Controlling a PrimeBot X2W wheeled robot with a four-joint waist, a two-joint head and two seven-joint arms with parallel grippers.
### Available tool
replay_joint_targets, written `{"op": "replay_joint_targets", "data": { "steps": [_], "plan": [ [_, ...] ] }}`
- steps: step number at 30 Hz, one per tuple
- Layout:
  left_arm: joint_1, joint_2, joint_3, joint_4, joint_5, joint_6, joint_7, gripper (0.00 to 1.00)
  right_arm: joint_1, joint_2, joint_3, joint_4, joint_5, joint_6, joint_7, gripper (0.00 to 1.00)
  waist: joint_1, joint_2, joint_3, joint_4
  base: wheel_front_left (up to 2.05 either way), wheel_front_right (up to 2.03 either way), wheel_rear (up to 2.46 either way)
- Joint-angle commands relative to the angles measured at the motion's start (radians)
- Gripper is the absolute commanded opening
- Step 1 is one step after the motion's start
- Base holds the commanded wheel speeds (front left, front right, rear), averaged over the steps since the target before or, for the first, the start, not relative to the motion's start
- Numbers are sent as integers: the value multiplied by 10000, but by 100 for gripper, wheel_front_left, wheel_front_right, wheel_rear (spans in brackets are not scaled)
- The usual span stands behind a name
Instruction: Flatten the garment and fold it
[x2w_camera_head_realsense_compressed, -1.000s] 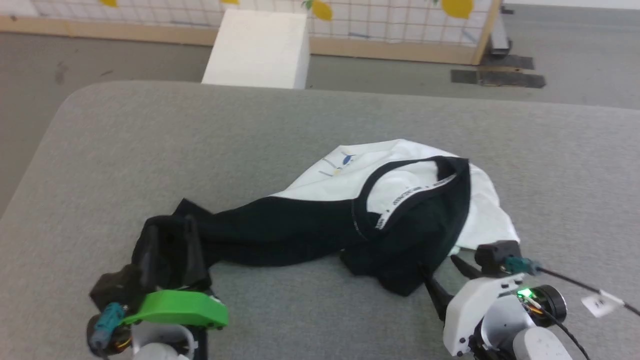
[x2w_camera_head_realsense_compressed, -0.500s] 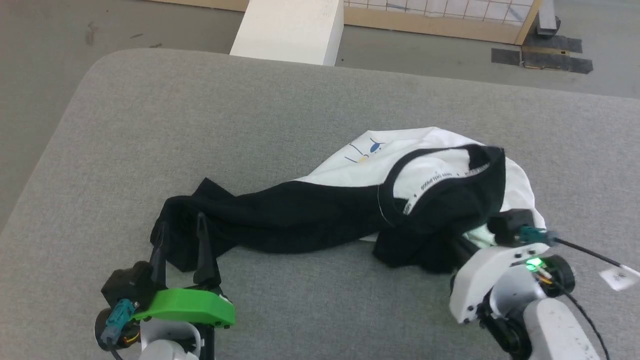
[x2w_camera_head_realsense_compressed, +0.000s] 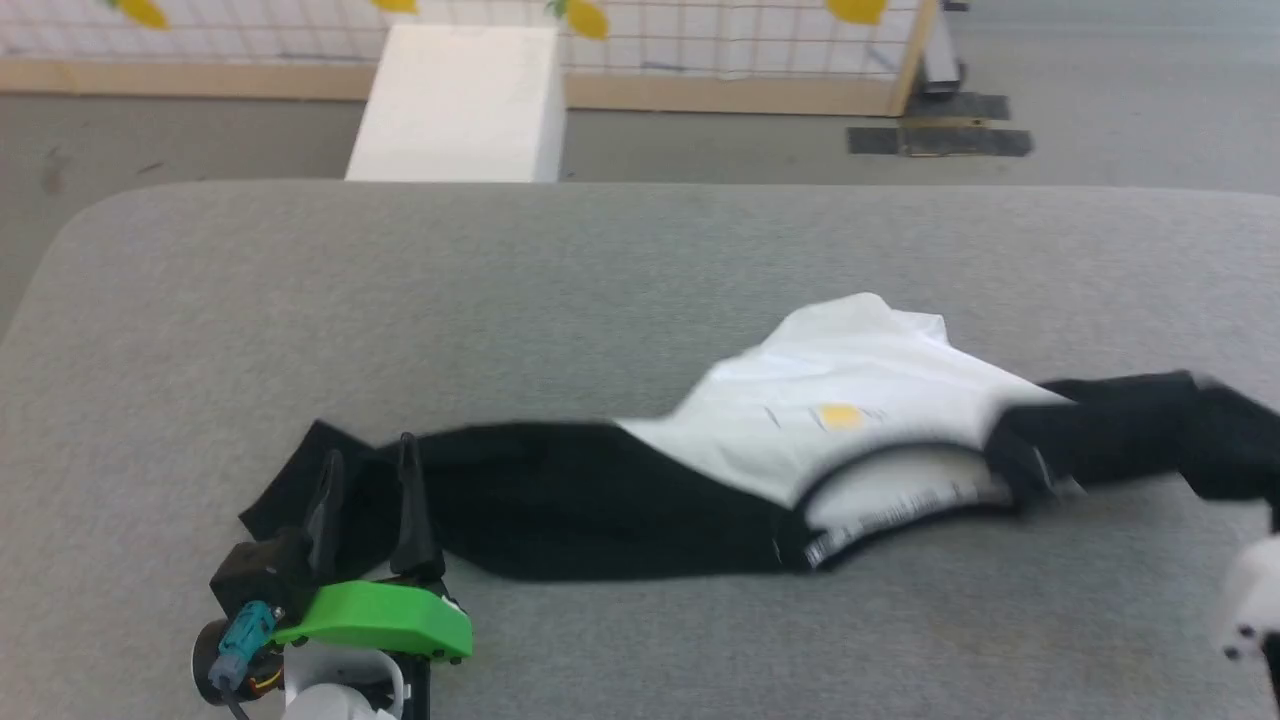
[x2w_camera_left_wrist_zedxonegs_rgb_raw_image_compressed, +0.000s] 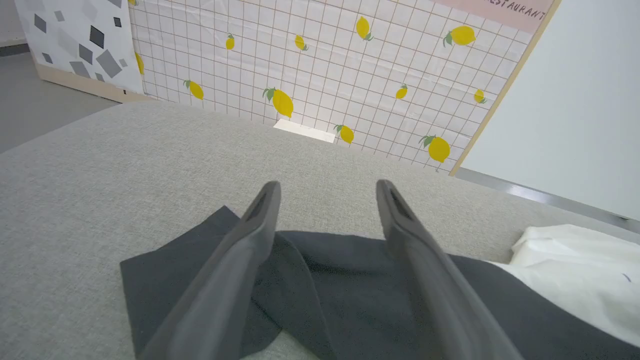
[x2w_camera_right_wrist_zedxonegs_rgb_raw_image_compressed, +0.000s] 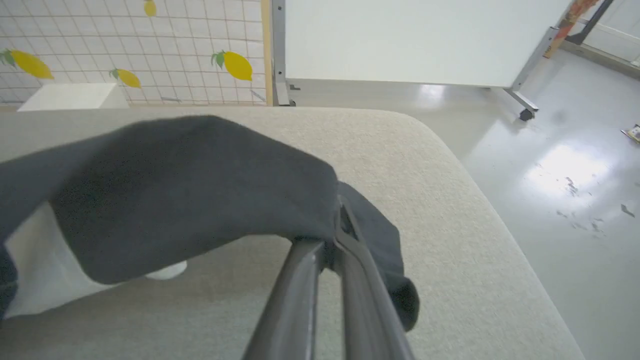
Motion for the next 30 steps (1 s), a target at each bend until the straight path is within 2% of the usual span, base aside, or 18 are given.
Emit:
{"op": "replay_joint_targets", "data": {
  "steps": [1,5,6,7,8,11,13,17,19,22,26,30],
  "plan": [
    [-21,-43,-13,36,102,-58,-35,100,248,1,-235,-28,-172,-15,312,0,-1,0,-225,-490,0,0,0],
    [-79,-45,-121,154,36,-80,-35,100,736,1,-720,506,-217,-15,1265,0,-1,0,-227,-593,0,0,0],
    [-91,-45,-154,194,19,-81,-35,100,838,1,-781,712,-135,-15,1412,17,-1,0,-231,-602,0,0,0],
    [-101,-45,-168,219,9,-81,-35,100,913,1,-796,842,-33,-15,1513,96,-1,0,-235,-607,0,0,0],
    [-103,-45,-177,249,-7,-79,-35,100,961,1,-838,976,142,-15,1557,100,-1,0,-238,-611,0,0,0],
    [-69,-46,-166,323,-61,-67,-35,100,1006,1,-919,1150,441,-15,1277,100,-1,0,-237,-617,0,0,0],
    [-36,-46,-153,376,-89,-75,-35,100,901,1,-1071,1101,531,-15,604,100,-1,0,-234,-619,0,0,0],
    [17,-9,-116,470,-102,-103,-35,100,474,1,-1443,642,491,-15,-1571,100,-1,0,-276,-621,0,0,0],
    [47,27,-107,540,-94,-91,-30,100,224,1,-1577,448,829,-15,-2739,100,-1,0,-312,-637,0,0,0],
    [126,42,-135,655,-96,27,171,100,69,1,-1233,450,826,-15,-3890,100,-1,0,-369,-658,0,0,0],
    [448,83,-403,858,-75,214,1220,100,178,1,-525,520,858,-15,-4427,100,-1,0,-501,-707,0,0,0],
    [826,233,-784,895,256,676,2760,100,192,1,40,911,999,-15,-4550,100,-1,0,-559,-696,0,0,0]
  ]
}}
